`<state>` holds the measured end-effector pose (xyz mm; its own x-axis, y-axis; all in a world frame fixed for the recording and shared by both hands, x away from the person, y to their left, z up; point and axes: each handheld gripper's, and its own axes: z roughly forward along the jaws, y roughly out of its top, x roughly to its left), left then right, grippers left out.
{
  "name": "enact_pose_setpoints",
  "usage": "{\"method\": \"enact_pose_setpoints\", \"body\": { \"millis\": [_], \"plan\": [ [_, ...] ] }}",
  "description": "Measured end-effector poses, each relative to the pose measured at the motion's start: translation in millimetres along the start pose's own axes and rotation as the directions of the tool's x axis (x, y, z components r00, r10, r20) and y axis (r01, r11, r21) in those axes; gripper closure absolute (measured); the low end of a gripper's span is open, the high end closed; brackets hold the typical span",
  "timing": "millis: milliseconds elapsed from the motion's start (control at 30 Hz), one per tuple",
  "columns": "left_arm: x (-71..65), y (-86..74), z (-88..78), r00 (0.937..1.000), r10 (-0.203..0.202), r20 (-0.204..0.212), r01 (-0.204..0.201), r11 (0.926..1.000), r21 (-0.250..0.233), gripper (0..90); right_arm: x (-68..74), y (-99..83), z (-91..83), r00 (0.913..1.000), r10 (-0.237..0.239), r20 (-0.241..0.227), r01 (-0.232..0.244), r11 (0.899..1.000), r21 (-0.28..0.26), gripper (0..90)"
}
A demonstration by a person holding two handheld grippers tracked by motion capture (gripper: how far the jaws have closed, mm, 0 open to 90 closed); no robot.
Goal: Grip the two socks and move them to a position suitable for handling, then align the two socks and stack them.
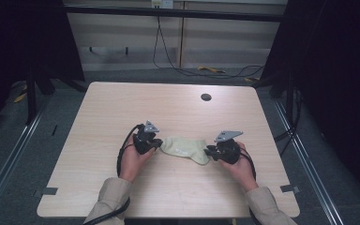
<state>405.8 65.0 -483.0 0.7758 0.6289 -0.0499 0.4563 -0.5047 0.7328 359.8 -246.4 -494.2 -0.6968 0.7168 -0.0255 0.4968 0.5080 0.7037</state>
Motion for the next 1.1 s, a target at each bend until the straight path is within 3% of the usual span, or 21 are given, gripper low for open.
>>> {"method": "enact_pose_setpoints", "body": {
  "millis": [133, 167, 233, 300, 367, 533, 667, 700, 833, 933, 967, 1000, 1067, 1100],
  "plan": [
    [0.2, 3.6, 14.2, 1.0000, 0.005, 0.003, -0.005, 0.9998, 0.020, 83.5, -0.5, -1.3, -0.2, 0.9999, 0.012, -0.005, -0.012, 1.000, -0.007, 74.9],
    [1.3, 0.4, 20.7, 1.0000, -0.001, 0.001, 0.001, 0.9990, 0.045, 83.1, -0.6, -1.5, -0.5, 0.9999, 0.014, -0.006, -0.014, 1.000, -0.004, 74.8],
    [0.8, -1.4, 21.9, 0.9999, -0.016, 0.004, 0.016, 0.9993, 0.034, 84.3, -0.9, -1.5, -0.3, 0.9999, 0.012, -0.007, -0.012, 1.000, -0.006, 74.8],
    [-0.2, -0.3, 19.8, 0.9998, -0.016, 0.015, 0.015, 0.9981, 0.060, 89.9, -1.2, -1.6, 0.0, 0.9999, 0.010, -0.009, -0.010, 1.000, -0.007, 74.7],
    [-1.3, 2.1, 17.5, 0.9998, -0.006, 0.021, 0.004, 0.9967, 0.081, 90.0, -1.7, -1.5, 0.2, 0.9999, 0.009, -0.011, -0.009, 1.000, -0.009, 74.7],
    [1.2, 4.0, 2.3, 0.9995, -0.019, 0.024, 0.017, 0.9977, 0.065, 90.0, -2.6, -0.7, 1.2, 0.9999, 0.008, -0.011, -0.008, 1.000, -0.009, 74.7],
    [1.9, -4.1, 4.4, 0.9996, -0.025, 0.016, 0.023, 0.9970, 0.074, 90.0, -1.9, -0.7, 1.3, 1.0000, 0.004, -0.007, -0.004, 1.000, -0.009, 74.6],
    [-0.1, -6.5, 8.2, 0.9992, -0.014, 0.037, 0.011, 0.9956, 0.093, 90.0, -1.7, -0.8, 1.2, 1.0000, 0.007, -0.006, -0.007, 1.000, -0.009, 74.5],
    [-5.7, -7.1, 6.9, 0.9994, 0.020, 0.027, -0.023, 0.9952, 0.096, 89.5, -1.4, -1.1, 1.1, 0.9999, 0.010, -0.005, -0.011, 1.000, -0.010, 73.3],
    [-6.6, -8.1, 2.6, 0.9993, 0.038, -0.002, -0.038, 0.9965, 0.074, 74.3, -0.8, -0.2, 1.2, 1.0000, 0.005, 0.003, -0.005, 1.000, -0.009, 64.9],
    [-5.3, -9.5, -3.9, 0.9992, 0.033, -0.023, -0.031, 0.9975, 0.063, 71.6, -0.3, 0.1, 1.2, 0.9998, -0.006, 0.020, 0.006, 1.000, -0.009, 60.6],
    [-3.9, -10.3, -6.2, 0.9997, 0.017, -0.016, -0.016, 0.9989, 0.043, 66.2, -0.1, 0.3, 1.0, 0.9995, -0.007, 0.031, 0.007, 1.000, -0.010, 58.5],
    [-2.7, -11.2, -8.3, 0.9999, 0.001, -0.011, -0.001, 0.9996, 0.029, 57.9, 0.0, 0.4, 0.3, 0.9995, 0.004, 0.031, -0.004, 1.000, -0.015, 56.6],
    [-0.5, -12.3, -11.8, 0.9996, -0.007, -0.028, 0.008, 0.9996, 0.027, 55.0, 0.1, 1.4, -1.5, 0.9992, 0.022, 0.032, -0.021, 0.999, -0.033, 54.5]
  ]
}}
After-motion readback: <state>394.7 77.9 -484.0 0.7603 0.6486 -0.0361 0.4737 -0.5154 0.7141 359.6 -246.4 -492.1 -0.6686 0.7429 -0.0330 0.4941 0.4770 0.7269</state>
